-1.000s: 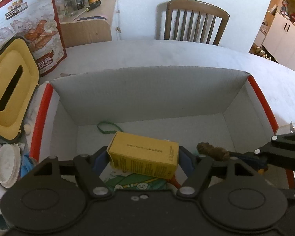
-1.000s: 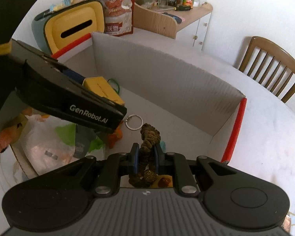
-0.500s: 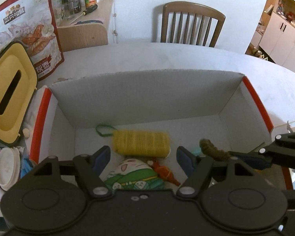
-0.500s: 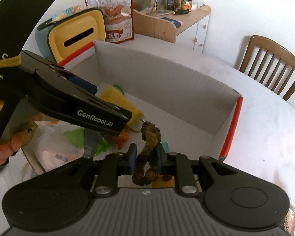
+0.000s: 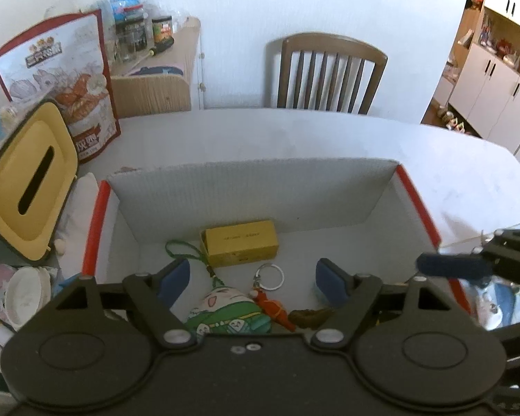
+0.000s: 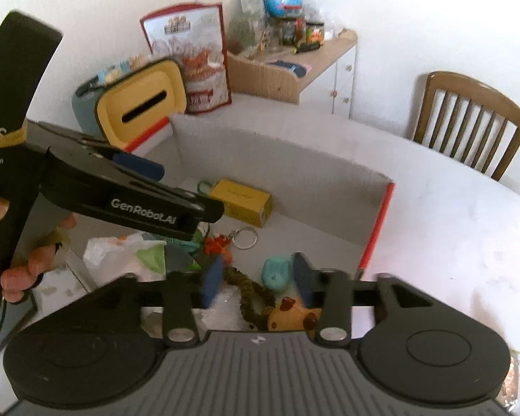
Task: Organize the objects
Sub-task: 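Move both tools back to the remaining items on the table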
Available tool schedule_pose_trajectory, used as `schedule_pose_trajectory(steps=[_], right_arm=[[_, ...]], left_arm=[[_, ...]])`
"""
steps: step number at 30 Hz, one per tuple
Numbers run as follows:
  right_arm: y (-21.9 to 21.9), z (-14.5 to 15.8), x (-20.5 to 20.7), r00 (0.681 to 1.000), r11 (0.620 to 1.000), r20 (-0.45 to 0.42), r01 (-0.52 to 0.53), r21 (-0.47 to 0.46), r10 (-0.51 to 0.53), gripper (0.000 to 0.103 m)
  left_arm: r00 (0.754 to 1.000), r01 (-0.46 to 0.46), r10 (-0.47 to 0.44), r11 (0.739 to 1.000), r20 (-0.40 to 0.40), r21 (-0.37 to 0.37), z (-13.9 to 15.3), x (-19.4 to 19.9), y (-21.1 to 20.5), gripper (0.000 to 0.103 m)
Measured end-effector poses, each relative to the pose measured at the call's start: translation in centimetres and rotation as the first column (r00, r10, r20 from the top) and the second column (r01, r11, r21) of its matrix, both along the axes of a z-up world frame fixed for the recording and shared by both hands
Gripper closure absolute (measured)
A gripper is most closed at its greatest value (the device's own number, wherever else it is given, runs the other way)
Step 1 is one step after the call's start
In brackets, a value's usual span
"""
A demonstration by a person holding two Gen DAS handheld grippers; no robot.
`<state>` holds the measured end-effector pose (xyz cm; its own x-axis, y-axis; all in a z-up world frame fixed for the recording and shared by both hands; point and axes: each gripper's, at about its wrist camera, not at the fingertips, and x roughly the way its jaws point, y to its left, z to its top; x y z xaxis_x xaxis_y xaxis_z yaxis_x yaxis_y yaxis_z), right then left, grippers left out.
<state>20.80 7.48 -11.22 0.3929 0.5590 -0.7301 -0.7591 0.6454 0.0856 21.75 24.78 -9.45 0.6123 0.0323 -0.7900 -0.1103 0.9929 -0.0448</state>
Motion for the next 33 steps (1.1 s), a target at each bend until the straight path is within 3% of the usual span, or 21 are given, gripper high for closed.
schedule_pose_trajectory(steps=[17, 24, 33], right_arm=[[-7.4, 5.3, -4.1, 0.999, 0.989, 0.007, 0.046, 0.139, -0.048, 0.044], [-11.6, 6.7, -5.8, 0.996, 0.978, 0.008, 0.087, 0.188, -0.09, 0.038], [-19.1, 8.1, -7.8, 0.988, 0.962, 0.048, 0.134, 0.237, -0.15, 0.027]], left_arm=[[0.99, 0.07, -0.072, 0.997, 0.119, 0.02, 5.4, -5.5, -4.9, 0.02], [0.982, 0.104, -0.109, 0.994, 0.152, 0.038, 7.0, -8.1, -8.1, 0.02], [0.971, 0.139, -0.148, 0.989, 0.189, 0.058, 8.1, -10.2, -12.7, 0.011]])
